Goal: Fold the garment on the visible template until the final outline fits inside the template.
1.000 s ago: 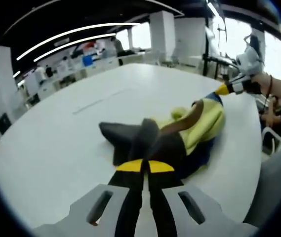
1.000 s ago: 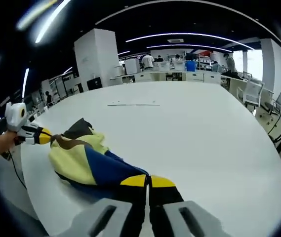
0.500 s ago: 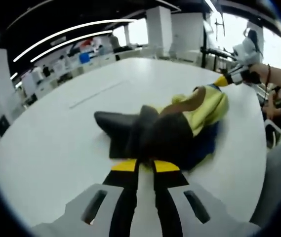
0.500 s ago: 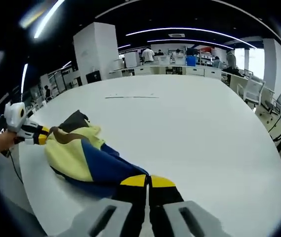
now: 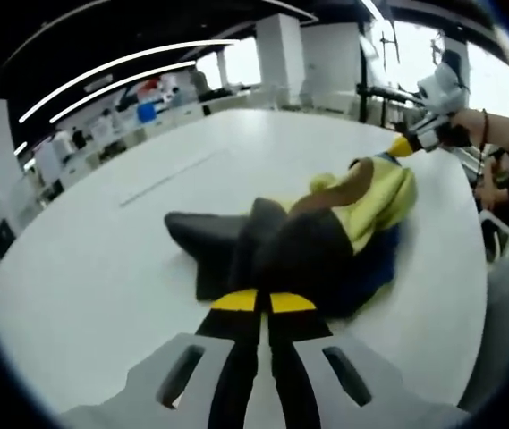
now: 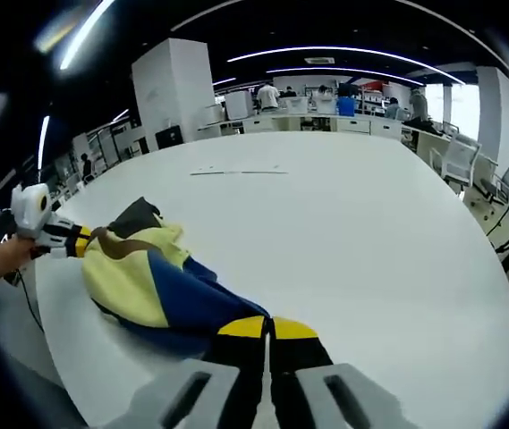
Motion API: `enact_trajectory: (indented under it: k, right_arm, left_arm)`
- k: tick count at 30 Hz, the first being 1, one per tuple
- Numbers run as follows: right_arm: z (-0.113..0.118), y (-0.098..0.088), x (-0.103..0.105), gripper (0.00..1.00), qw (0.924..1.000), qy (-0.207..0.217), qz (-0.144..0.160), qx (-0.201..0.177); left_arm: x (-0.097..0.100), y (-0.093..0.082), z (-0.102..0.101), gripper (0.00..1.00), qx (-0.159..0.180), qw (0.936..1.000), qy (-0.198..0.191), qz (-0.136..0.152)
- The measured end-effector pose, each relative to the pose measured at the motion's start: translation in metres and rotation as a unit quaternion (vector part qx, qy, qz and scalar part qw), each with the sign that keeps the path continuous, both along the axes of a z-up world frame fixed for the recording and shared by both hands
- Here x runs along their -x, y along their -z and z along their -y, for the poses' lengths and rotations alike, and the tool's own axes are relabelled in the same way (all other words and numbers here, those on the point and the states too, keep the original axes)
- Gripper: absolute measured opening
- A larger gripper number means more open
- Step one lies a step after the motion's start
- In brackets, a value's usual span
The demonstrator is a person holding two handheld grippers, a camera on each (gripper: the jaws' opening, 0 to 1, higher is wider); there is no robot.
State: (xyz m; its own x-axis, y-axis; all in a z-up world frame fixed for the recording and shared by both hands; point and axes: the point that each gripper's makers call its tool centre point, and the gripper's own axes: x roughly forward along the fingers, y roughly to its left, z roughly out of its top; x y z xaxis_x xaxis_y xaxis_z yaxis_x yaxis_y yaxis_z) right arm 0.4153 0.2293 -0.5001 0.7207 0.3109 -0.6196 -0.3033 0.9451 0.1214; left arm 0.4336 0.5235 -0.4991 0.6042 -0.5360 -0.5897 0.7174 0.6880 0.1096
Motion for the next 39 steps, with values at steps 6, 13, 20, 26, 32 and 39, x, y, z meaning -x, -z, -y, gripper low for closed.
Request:
enact_trajectory:
  k: [6, 13, 20, 26, 32, 39]
  right_arm:
    - [-0.001, -0.012, -0.001, 0.00, 0.9999, 0.007, 0.010, -0.012]
    - [-0.007, -0.038, -0.007, 0.00, 0.9993, -0.006, 0.037, -0.006]
    - [-0.015, -0.065, -0.017, 0.00, 0.9978, -0.031, 0.058, 0.004]
    - [-0.022, -0.084, -0.030, 0.00, 0.9964, -0.046, 0.071, -0.004]
    - [-0.034, -0.105, -0.050, 0.00, 0.9944, -0.054, 0.088, -0.023]
    - [-0.049, -0.130, -0.079, 0.00, 0.9905, -0.056, 0.119, -0.040]
  left_arm:
    - [-0.001, -0.012, -0.009, 0.00, 0.017, 0.9995, -0.025, 0.009]
    - [-0.003, -0.041, -0.020, 0.00, 0.038, 0.9976, -0.051, 0.027]
    - [-0.012, -0.082, -0.026, 0.00, 0.043, 0.9954, -0.062, 0.059]
    - [-0.026, -0.105, -0.034, 0.00, 0.043, 0.9942, -0.066, 0.073]
    - [-0.048, -0.133, -0.045, 0.00, 0.058, 0.9905, -0.083, 0.092]
    - [-0.075, -0.159, -0.052, 0.00, 0.061, 0.9860, -0.099, 0.119]
